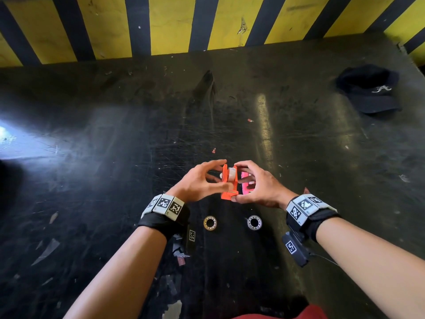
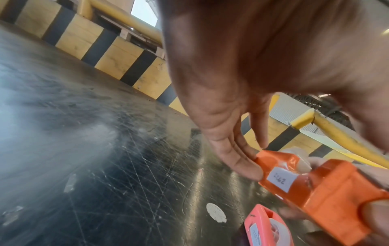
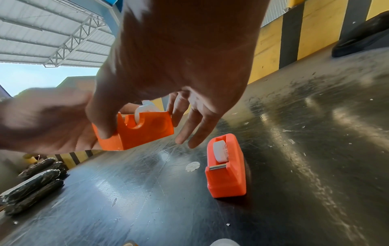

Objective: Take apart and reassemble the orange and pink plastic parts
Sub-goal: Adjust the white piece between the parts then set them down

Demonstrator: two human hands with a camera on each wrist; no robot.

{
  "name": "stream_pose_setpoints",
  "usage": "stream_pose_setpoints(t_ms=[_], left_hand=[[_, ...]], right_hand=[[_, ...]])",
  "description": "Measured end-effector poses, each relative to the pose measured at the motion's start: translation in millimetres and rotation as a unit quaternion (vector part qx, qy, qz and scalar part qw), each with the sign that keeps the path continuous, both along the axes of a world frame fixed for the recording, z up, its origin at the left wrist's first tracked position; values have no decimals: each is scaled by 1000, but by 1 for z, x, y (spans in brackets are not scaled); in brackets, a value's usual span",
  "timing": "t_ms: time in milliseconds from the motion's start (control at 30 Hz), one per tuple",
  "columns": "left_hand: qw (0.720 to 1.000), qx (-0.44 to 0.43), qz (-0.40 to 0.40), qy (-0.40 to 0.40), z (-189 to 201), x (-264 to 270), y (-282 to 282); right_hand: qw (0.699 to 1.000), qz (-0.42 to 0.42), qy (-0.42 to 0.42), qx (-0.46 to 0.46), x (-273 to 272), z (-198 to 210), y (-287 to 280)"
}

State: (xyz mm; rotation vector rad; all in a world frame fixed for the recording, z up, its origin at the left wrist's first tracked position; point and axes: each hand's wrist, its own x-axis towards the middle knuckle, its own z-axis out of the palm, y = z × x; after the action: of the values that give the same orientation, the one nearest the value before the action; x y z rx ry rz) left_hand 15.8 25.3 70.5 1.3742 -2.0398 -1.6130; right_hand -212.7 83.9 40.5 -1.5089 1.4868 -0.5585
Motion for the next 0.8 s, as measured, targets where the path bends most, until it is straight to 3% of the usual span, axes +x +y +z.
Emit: stream_pose_setpoints(t_ms=[167, 433, 633, 800], left_hand=[[992, -106, 62, 5, 3, -10, 2], [979, -197, 30, -42, 2, -17, 3], [982, -183, 29, -32, -3, -15, 4], [996, -87, -3, -3, 4, -12, 8]], right_hand=[[1000, -1, 2, -24, 4, 5, 1], [1000, 14, -2, -28, 6, 11, 1], [1000, 6, -6, -14, 7, 8, 1], [1000, -4, 9, -14, 2, 6, -1]])
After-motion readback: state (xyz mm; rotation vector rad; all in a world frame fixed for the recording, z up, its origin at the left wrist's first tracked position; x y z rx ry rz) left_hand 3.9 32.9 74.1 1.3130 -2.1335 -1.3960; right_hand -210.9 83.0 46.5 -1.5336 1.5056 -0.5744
